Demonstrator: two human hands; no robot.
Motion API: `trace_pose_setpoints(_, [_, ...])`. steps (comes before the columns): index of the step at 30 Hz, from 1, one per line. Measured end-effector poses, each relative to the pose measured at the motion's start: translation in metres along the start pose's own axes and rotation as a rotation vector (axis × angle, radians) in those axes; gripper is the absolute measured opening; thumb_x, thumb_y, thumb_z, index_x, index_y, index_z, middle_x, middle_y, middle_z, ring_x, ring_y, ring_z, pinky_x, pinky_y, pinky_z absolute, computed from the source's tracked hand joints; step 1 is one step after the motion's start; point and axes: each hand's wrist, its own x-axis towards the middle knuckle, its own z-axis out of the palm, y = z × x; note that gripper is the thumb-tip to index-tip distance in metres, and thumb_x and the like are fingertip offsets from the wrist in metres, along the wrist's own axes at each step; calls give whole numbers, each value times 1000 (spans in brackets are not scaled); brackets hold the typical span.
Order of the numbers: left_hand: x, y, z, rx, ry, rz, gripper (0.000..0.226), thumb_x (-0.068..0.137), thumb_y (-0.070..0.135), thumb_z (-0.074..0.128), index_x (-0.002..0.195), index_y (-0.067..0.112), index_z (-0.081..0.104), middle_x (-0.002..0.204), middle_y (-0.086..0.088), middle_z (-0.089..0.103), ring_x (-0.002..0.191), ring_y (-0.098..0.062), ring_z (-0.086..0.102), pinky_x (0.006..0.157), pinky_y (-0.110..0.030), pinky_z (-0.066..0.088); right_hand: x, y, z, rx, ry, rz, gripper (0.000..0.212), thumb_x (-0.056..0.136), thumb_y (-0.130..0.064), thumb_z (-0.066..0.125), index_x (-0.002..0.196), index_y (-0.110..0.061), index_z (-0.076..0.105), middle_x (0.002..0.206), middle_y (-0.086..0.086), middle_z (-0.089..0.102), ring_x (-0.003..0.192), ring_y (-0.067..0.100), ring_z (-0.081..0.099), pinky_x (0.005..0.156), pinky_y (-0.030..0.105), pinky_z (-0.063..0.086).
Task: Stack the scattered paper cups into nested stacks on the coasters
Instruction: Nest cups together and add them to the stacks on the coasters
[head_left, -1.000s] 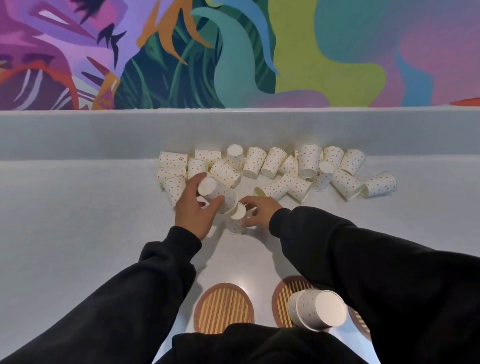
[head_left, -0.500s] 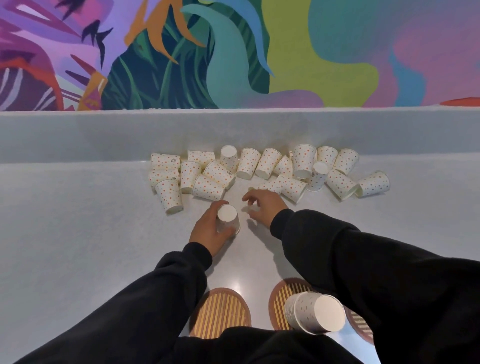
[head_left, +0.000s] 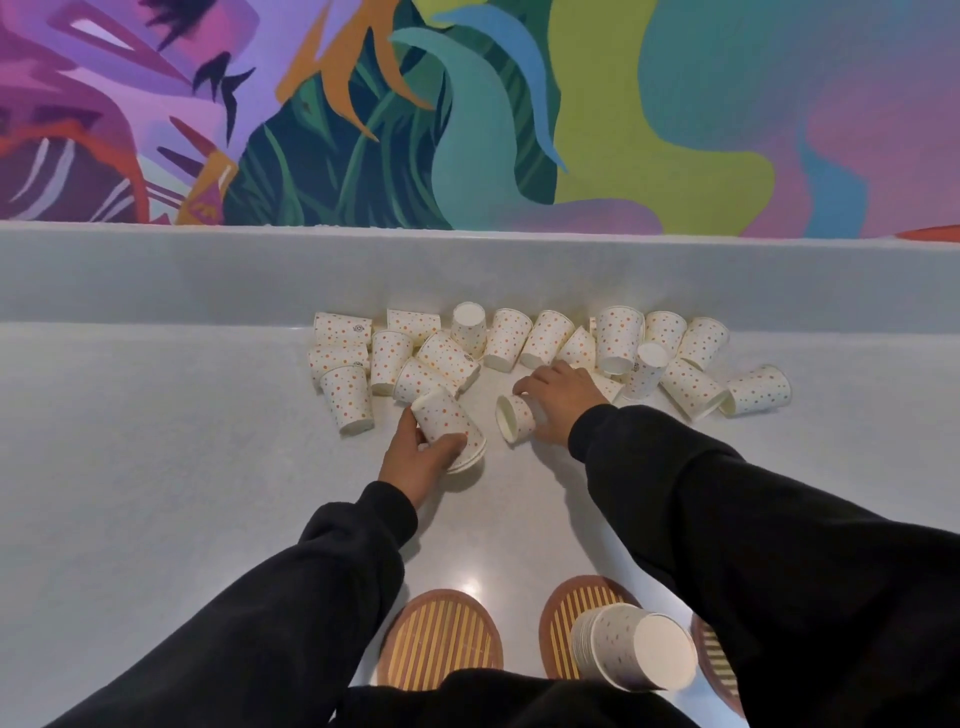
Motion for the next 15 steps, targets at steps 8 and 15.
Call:
trace_pose_setpoints(8, [-6, 9, -11, -14, -18, -26, 49, 88, 26, 76, 129, 24, 48, 119, -6, 70, 105, -24, 69, 84, -44, 59, -16, -10, -23, 597, 115, -44, 65, 77, -32, 81, 131, -33, 47, 126, -6, 64, 109, 20, 62, 89, 37, 53])
trace_pose_setpoints(15, [-11, 14, -16, 16, -22, 15, 39, 82, 55, 65, 116, 36, 68, 115, -1, 72, 109, -31, 64, 84, -40, 49, -27, -9, -50, 604, 143, -159, 60, 76, -24, 86, 131, -34, 63, 128, -20, 58, 116, 5, 51, 105, 34, 42])
